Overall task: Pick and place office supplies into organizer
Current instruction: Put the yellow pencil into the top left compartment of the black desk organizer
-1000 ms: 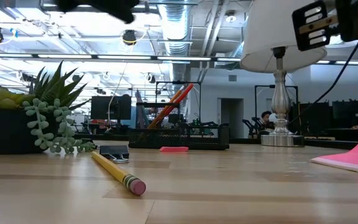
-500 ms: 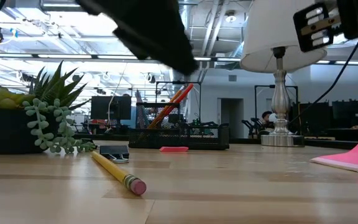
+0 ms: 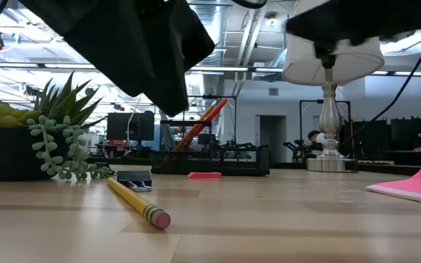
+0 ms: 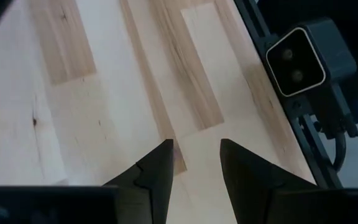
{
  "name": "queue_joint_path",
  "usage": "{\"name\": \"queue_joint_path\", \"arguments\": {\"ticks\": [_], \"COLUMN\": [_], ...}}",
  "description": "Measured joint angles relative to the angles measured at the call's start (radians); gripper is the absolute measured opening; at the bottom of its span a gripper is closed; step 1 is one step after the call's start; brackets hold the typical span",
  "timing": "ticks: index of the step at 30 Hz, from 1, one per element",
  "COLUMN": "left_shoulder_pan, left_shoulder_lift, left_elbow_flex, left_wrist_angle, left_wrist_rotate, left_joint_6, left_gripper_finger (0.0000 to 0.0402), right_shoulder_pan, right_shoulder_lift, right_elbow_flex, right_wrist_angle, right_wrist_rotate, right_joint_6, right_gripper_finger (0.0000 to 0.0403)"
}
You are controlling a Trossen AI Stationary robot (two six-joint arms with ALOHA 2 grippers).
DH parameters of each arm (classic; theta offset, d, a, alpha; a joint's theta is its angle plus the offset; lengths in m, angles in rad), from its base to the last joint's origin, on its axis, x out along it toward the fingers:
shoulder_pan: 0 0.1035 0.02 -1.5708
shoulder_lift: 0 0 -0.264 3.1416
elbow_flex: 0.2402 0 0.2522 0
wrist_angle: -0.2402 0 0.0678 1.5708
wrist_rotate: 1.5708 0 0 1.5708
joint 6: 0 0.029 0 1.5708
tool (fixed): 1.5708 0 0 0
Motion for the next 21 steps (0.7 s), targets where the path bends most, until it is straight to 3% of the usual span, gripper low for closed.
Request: {"name": "queue_joint_path", "arguments": {"ticks": [3, 8, 21], "left_shoulder_pan": [0.000, -0.003, -0.003], "left_shoulder_lift": [0.000, 0.000, 0.000], "left_elbow_flex": [0.000, 0.000, 0.000], "left_wrist_angle": [0.011, 0.000, -0.006], "left_wrist_rotate": [-0.001, -0.040, -0.075], "left_joint_6": [-0.005, -0.079, -0.157], "left_gripper_finger": [0.0123, 0.0123, 0.0123], "right_shoulder_pan": [-0.178, -0.418, -0.517], "right_shoulder_lift": [0.000, 0.047, 0.374], "right_elbow_flex": [0.000, 0.000, 0.101], "right_wrist_angle": [0.021, -0.067, -0.001], "right_wrist_rotate": [-0.007, -0.184, -0.190], "right_joint_6": [0.005, 0.092, 0.026], "right_gripper_finger": [0.0006, 0.0002, 0.0008]}}
